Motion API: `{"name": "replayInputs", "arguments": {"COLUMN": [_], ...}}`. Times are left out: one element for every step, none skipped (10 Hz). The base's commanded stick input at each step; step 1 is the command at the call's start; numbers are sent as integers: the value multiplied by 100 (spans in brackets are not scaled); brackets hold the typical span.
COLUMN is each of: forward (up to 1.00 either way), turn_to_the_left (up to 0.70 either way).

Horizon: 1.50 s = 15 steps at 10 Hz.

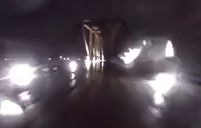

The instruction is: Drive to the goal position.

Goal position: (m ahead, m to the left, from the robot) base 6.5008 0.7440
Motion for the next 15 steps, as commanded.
{"name": "replayInputs", "arguments": {"forward": [100, 100, 100, 100, 100, 100, 100, 100, 100, 100, 100, 100, 100, 100, 100], "turn_to_the_left": [-39, -31, 0, 0, 0, 0, 0, 0, 0, 0, 0, 0, 0, 0, 0]}}
